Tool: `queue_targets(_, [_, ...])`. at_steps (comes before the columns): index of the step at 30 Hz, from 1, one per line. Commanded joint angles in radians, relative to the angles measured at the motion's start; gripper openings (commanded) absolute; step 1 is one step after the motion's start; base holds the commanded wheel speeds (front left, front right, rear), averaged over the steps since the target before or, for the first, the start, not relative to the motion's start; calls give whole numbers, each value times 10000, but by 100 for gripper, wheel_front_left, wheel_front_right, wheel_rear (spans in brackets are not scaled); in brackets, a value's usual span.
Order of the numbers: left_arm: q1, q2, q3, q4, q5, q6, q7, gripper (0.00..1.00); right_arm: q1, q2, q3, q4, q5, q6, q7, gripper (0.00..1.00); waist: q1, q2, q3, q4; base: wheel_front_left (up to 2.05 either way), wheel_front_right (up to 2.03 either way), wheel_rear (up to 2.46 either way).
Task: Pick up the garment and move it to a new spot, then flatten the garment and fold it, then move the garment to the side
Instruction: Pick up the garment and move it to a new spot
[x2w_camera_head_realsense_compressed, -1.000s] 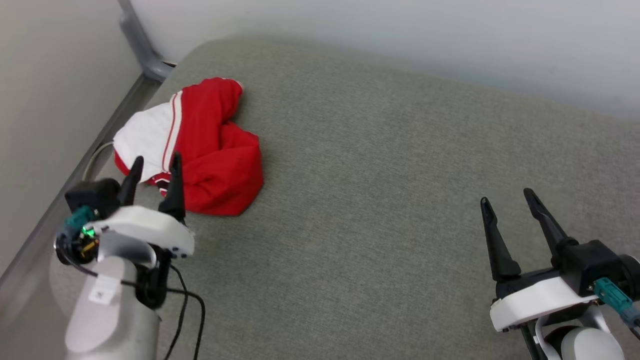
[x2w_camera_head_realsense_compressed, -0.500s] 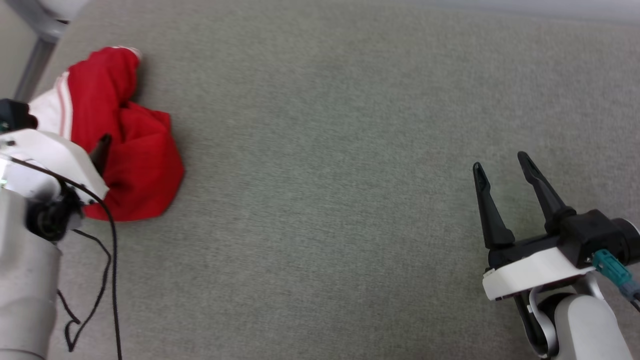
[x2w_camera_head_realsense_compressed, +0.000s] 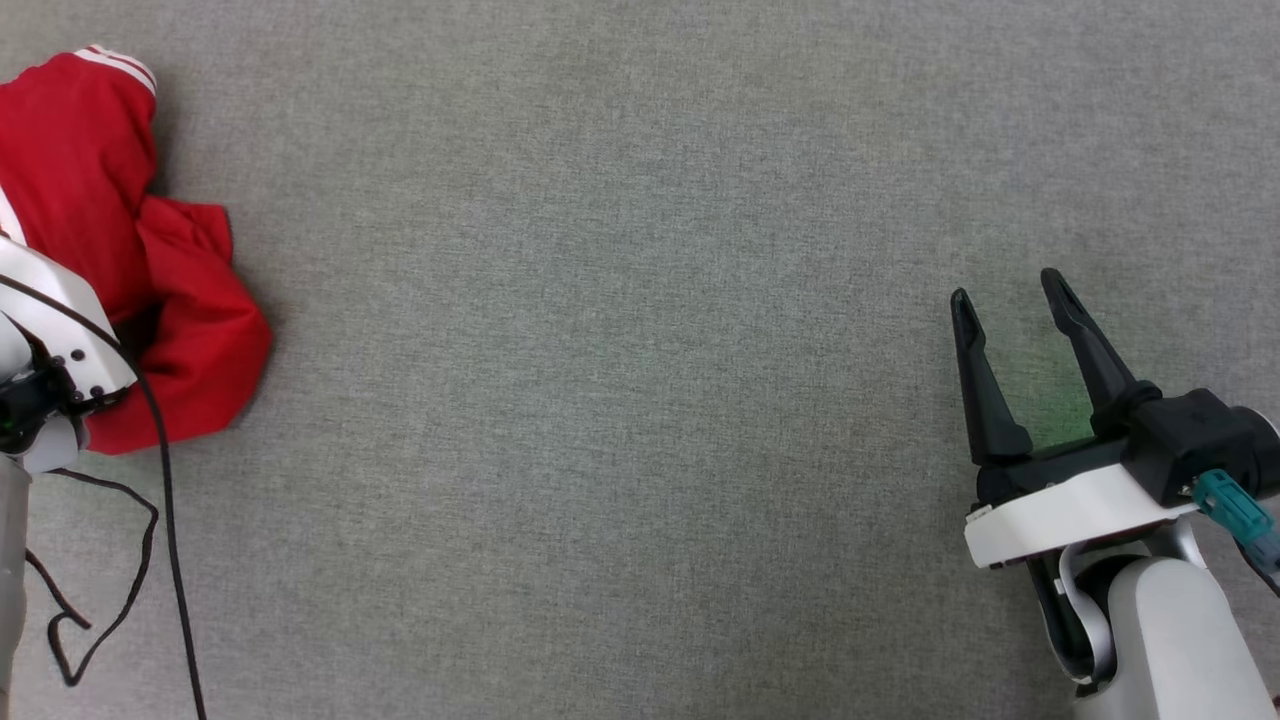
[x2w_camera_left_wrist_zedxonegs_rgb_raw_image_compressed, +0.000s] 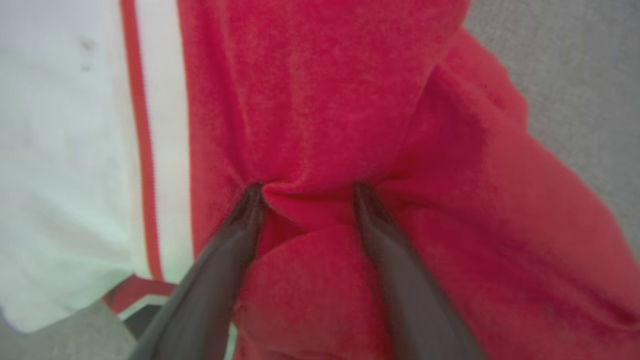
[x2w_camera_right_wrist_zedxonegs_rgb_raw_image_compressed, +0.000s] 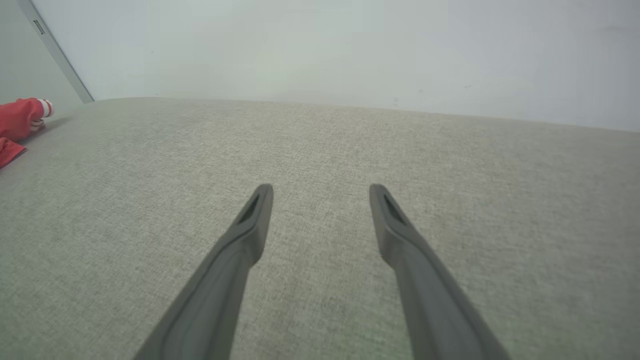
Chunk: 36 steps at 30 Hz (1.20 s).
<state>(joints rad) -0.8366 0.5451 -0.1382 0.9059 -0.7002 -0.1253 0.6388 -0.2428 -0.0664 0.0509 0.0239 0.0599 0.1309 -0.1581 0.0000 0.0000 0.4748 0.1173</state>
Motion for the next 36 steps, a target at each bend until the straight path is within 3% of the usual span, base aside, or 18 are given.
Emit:
queue_targets(1, [592, -422, -221, 500, 49, 130, 185, 0, -145, -45, -11, 10, 22, -3, -55, 100, 0, 0, 40, -49, 0, 0, 0])
queue_targets(7, [266, -308, -143, 199, 323, 416, -1179, 0, -141, -90, -226, 26, 67, -5, 5, 100, 0, 0, -150, 41, 0, 0, 0])
queue_targets(14, [-133, -38, -264, -307, 1109, 694, -3924, 0, 72, -15, -327, 176, 122, -5, -106, 100, 0, 0, -913, 310, 0, 0, 0])
queue_targets(23, [-109, -145, -577, -484, 1972, 933, -7138, 0, 616, 128, -554, 547, 141, -5, -267, 100, 0, 0, -2308, 409, 0, 0, 0])
queue_targets(29, [55, -450, -742, -571, 2181, 1044, -8199, 0, 1044, 160, -828, 627, 154, -5, -272, 100, 0, 0, -3065, 102, 0, 0, 0])
queue_targets(36, [4, -904, -1052, -842, 2295, 948, -8514, 0, 1461, 169, -1129, 549, 412, -5, -206, 100, 0, 0, -3539, -423, 0, 0, 0])
